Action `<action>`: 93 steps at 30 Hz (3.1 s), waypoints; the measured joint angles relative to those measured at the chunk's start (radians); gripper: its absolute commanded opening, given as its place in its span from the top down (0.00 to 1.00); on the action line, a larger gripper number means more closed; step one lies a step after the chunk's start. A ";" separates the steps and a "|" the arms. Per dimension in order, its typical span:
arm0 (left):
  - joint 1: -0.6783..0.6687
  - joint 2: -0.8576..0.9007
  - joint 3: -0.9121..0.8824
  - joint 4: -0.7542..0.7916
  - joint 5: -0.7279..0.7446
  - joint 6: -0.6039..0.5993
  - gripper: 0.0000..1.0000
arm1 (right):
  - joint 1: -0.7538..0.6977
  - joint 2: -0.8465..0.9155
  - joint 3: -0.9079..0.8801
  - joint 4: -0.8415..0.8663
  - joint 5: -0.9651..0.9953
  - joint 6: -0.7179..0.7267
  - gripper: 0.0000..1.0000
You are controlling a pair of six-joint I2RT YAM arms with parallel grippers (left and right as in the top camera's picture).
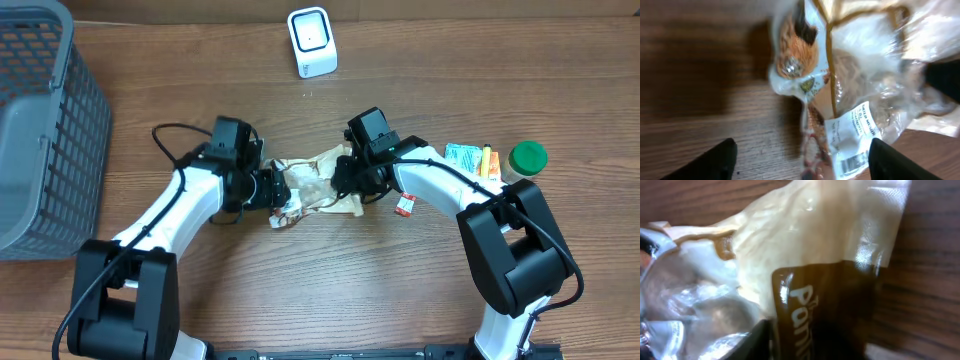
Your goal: Scan the item barcode
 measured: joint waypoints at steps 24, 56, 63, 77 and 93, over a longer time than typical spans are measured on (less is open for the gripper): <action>0.000 0.036 -0.046 0.097 0.018 -0.046 0.66 | 0.021 -0.003 0.000 -0.028 -0.087 0.057 0.46; 0.012 0.036 -0.040 0.091 -0.046 -0.046 0.53 | 0.029 0.024 -0.020 0.131 -0.335 0.100 0.96; 0.075 0.026 0.092 0.004 -0.031 -0.039 0.43 | 0.028 0.024 -0.020 0.137 -0.369 0.089 0.96; 0.324 -0.035 0.285 -0.056 -0.077 -0.029 0.00 | 0.026 0.024 -0.020 0.144 -0.386 0.077 0.96; 0.388 -0.035 0.285 -0.069 -0.135 -0.029 0.00 | -0.034 0.024 0.261 -0.031 -0.343 0.003 0.97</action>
